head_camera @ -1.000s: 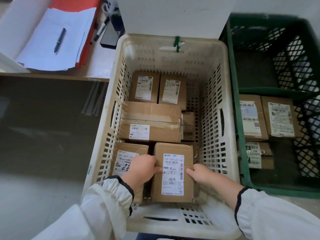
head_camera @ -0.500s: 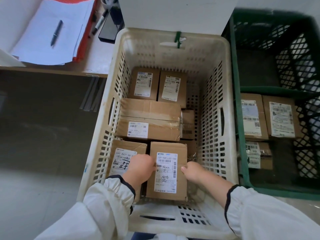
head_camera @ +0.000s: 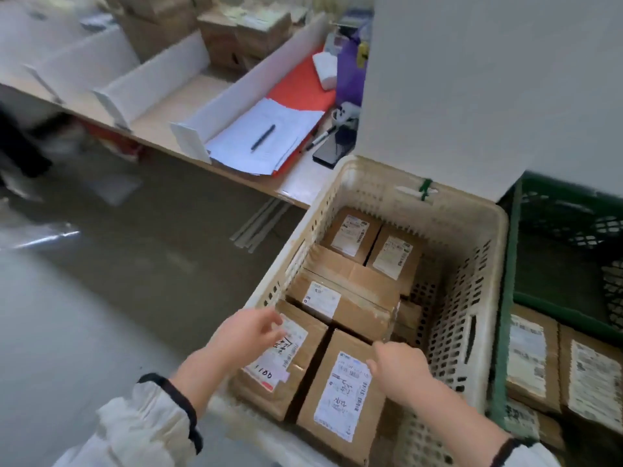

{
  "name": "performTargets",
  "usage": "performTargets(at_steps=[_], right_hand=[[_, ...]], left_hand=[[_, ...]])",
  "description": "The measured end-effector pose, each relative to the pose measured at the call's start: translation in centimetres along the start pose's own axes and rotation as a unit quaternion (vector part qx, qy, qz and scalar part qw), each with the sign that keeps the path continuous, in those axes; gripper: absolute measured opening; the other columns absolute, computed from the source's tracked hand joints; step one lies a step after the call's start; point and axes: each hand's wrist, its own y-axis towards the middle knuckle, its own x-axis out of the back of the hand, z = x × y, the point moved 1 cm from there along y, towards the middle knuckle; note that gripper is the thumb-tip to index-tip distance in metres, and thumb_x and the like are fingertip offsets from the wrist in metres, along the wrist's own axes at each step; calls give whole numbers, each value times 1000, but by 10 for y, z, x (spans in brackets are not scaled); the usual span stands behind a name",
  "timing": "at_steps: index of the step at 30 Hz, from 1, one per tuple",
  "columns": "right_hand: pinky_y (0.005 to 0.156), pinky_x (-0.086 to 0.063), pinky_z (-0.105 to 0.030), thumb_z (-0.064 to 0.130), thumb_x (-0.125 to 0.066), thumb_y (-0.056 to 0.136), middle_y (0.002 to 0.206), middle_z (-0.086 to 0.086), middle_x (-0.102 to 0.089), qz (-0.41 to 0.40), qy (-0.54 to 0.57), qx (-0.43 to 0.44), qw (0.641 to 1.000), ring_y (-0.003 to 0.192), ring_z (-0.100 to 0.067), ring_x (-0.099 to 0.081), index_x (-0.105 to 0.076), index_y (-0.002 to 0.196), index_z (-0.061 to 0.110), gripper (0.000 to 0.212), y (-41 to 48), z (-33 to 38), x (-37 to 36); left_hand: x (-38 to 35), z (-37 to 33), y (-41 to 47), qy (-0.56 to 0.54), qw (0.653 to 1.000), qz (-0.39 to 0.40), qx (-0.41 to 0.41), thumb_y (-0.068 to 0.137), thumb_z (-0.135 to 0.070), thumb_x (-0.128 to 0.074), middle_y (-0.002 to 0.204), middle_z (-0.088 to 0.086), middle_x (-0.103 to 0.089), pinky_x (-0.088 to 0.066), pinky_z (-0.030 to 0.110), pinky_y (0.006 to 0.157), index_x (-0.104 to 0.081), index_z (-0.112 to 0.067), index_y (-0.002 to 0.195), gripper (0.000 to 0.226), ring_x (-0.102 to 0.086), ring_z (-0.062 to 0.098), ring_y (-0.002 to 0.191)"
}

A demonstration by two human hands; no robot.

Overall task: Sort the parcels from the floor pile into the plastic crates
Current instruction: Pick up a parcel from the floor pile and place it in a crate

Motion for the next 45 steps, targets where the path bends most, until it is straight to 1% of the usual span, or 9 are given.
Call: performTargets(at_steps=[5, 8, 11, 19, 24, 29, 33, 41, 45], right_hand=[[62, -36, -31, 30, -31, 98, 73, 4, -43, -90, -52, 166, 981, 77, -23, -51, -33, 74, 21, 26, 2, 94, 70], [71, -45, -32, 37, -33, 98, 90, 0, -58, -125, -99, 284, 945, 91, -25, -59, -46, 92, 17, 24, -11, 179, 82], [80, -43, -33, 35, -37, 96, 110, -5, -62, -120, -149, 369, 909, 106, -30, -58, -48, 96, 16, 22, -42, 270, 68], [92, -44, -31, 41, -37, 97, 131, 1, -52, -63, -248, 545, 798, 123, -23, -48, -49, 127, 19, 39, -168, 486, -51], [92, -43, -29, 40, -35, 98, 133, 0, -52, -15, -303, 613, 729, 123, -23, -49, -48, 130, 19, 40, -271, 600, -151], [96, -41, -28, 40, -37, 97, 135, 0, -52, 50, -349, 671, 652, 124, -23, -49, -49, 131, 20, 41, -378, 678, -259], [97, -41, -30, 39, -37, 97, 135, 0, -53, 95, -398, 706, 578, 124, -22, -50, -48, 133, 21, 42, -445, 714, -337], [96, -44, -33, 40, -35, 98, 131, -2, -55, 136, -532, 744, 382, 117, -24, -54, -50, 129, 18, 41, -524, 781, -490], [96, -44, -33, 38, -33, 98, 130, -3, -54, 148, -571, 761, 272, 116, -24, -54, -49, 128, 16, 40, -549, 799, -591]], left_hand=[[30, 56, -94, -25, 978, -152, 141, 92, -43, -51, 92, -13, -59, -41, 26, 73, -60, -30, 110, 24, -57, 9, 93], [19, 99, -167, -2, 956, -167, 243, 94, -47, -46, 113, -8, -62, -43, 27, 84, -57, -29, 117, 32, -57, 15, 109], [-1, 136, -256, -31, 919, -191, 345, 94, -48, -45, 122, -5, -62, -43, 27, 87, -56, -29, 122, 36, -56, 17, 115], [-114, 209, -526, -138, 784, -243, 555, 93, -50, -45, 116, -5, -65, -43, 26, 88, -58, -28, 121, 38, -57, 17, 112], [-203, 231, -690, -164, 714, -225, 642, 94, -48, -45, 119, -3, -62, -42, 27, 88, -57, -25, 120, 37, -55, 18, 114], [-296, 215, -809, -259, 597, -235, 722, 94, -44, -49, 110, 1, -66, -44, 28, 79, -62, -19, 108, 31, -60, 22, 105], [-363, 197, -860, -330, 513, -231, 758, 95, -43, -47, 116, 0, -63, -44, 28, 82, -60, -18, 112, 33, -58, 20, 108], [-469, 176, -910, -447, 298, -201, 819, 94, -41, -46, 120, 2, -63, -44, 26, 79, -60, -23, 116, 32, -60, 23, 108], [-544, 186, -914, -477, 195, -204, 832, 95, -42, -44, 122, 0, -61, -46, 29, 87, -56, -24, 122, 34, -59, 21, 110]])
